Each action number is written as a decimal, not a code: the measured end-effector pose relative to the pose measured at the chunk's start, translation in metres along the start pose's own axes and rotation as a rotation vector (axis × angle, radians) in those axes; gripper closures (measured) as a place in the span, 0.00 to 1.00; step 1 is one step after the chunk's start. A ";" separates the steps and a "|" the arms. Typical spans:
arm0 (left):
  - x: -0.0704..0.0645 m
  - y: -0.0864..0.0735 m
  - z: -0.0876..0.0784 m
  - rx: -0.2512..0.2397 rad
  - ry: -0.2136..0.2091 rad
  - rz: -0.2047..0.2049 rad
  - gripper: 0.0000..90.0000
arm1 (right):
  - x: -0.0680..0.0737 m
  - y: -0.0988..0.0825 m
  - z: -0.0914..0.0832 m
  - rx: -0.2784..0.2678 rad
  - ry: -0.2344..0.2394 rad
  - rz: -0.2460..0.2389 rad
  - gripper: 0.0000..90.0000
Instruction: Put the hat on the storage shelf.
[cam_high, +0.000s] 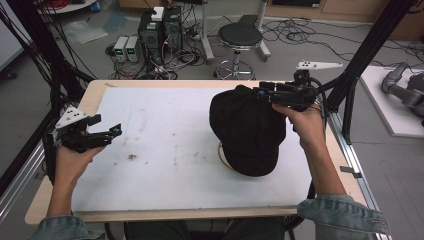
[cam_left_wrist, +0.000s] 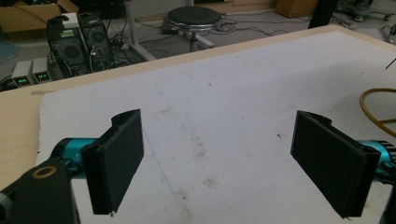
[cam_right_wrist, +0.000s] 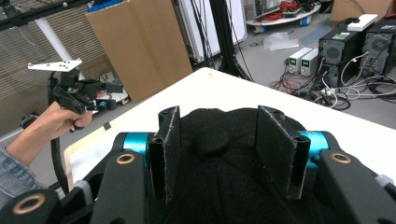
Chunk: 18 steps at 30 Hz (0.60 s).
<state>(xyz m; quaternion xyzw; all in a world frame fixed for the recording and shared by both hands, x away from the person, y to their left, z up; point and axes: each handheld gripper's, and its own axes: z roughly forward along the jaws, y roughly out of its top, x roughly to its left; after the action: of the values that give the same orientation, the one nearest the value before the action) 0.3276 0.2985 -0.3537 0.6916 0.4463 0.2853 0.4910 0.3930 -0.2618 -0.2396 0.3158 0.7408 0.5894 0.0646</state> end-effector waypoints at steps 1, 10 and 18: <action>0.000 0.000 0.000 0.001 0.000 0.001 0.19 | 0.000 0.000 0.000 0.000 -0.002 0.001 0.56; 0.000 0.000 0.000 0.001 0.001 0.000 0.19 | -0.002 0.001 -0.007 -0.045 -0.046 0.010 0.41; 0.000 0.000 0.000 0.000 -0.002 0.001 0.19 | -0.006 0.000 -0.021 -0.115 -0.121 0.022 0.28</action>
<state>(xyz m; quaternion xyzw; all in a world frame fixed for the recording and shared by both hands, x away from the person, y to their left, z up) 0.3275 0.2984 -0.3535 0.6920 0.4457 0.2848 0.4913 0.3883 -0.2827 -0.2347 0.3549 0.6970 0.6113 0.1208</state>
